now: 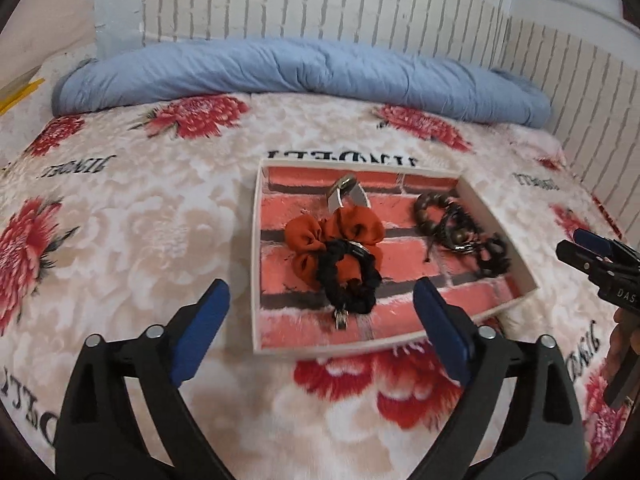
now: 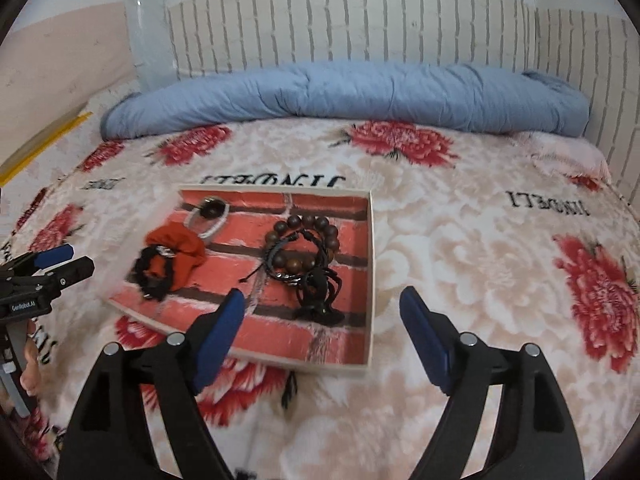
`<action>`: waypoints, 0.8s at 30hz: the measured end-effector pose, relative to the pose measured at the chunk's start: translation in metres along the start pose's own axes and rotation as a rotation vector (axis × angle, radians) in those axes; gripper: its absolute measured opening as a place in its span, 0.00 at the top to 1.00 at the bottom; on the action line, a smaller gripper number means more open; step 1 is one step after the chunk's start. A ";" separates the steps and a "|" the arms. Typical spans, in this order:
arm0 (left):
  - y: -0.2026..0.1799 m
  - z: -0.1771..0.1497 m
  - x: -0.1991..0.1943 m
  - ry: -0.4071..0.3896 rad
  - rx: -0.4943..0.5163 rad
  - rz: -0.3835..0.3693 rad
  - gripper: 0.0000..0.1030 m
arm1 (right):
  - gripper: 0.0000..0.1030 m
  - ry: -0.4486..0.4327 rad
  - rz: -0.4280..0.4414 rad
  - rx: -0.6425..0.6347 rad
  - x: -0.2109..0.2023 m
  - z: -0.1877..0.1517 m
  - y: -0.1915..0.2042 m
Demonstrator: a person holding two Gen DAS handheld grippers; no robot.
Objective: Organize jewelry
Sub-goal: 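Withdraw both tools and move toward cream scrunchie and pineapple plush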
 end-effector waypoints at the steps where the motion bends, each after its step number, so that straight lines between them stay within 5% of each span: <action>1: -0.002 -0.003 -0.013 -0.016 0.000 0.007 0.08 | 0.23 -0.005 0.004 -0.001 -0.009 -0.001 -0.003; 12: -0.029 -0.045 -0.105 -0.056 0.041 0.031 0.05 | 0.16 -0.057 -0.037 0.020 -0.109 -0.043 -0.049; 24: -0.060 -0.110 -0.136 -0.019 0.089 0.057 0.05 | 0.14 -0.052 -0.141 0.023 -0.153 -0.116 -0.069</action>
Point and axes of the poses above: each gripper's, at about its wrist camera, not at the fingertips, and x roughly the way its jaws point, y to its left, z to its top, the point moved 4 cm from there along x, roughly the way its jaws point, and after that the axes turned 14 degrees about -z, right-handed, at the moved point
